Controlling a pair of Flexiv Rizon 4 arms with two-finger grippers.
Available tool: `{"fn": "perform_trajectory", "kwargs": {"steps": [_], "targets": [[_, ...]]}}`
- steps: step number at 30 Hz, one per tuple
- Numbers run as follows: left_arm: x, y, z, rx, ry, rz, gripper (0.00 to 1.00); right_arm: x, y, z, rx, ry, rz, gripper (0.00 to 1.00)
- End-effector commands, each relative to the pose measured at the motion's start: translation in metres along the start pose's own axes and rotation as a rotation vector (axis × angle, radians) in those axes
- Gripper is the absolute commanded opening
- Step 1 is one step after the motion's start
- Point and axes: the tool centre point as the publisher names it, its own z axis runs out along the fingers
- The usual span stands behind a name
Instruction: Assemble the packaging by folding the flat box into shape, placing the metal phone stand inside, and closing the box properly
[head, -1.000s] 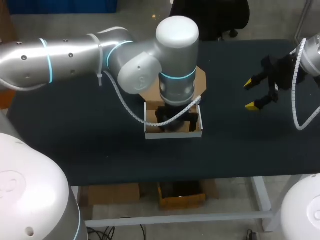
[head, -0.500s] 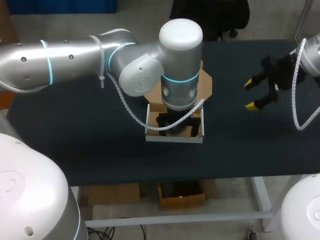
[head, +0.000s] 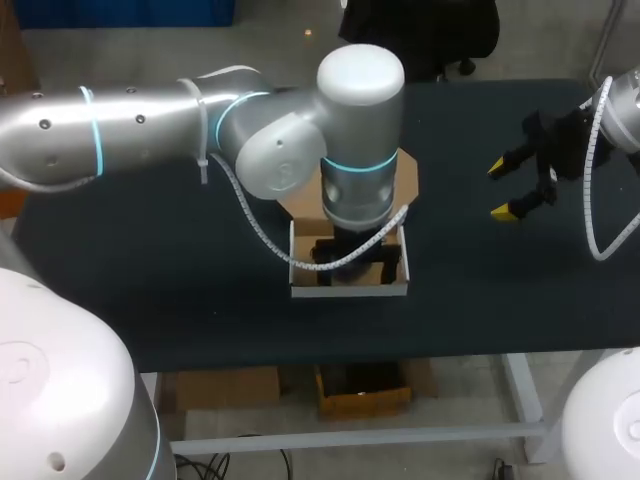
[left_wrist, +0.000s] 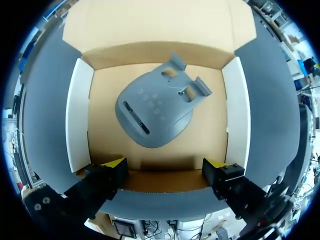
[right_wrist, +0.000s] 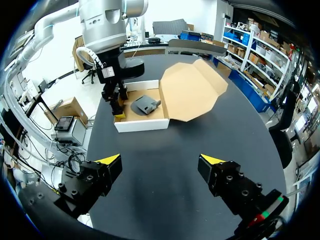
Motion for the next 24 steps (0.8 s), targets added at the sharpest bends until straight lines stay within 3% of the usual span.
{"fn": "perform_trajectory", "kwargs": {"steps": [1, 10, 24], "targets": [[-0.005, 0.01, -0.001, 0.004, 0.011, -0.01, 1.0, 0.0, -0.001, -0.002, -0.007, 0.006, -0.002, 1.0], [-0.008, 0.026, -0.005, 0.003, 0.007, -0.016, 1.0, 0.0, -0.001, -0.002, -0.007, 0.006, -0.002, 1.0], [-0.012, 0.035, -0.002, -0.02, 0.013, -0.03, 1.0, 0.0, -0.001, -0.002, -0.007, 0.006, -0.002, 1.0]]}}
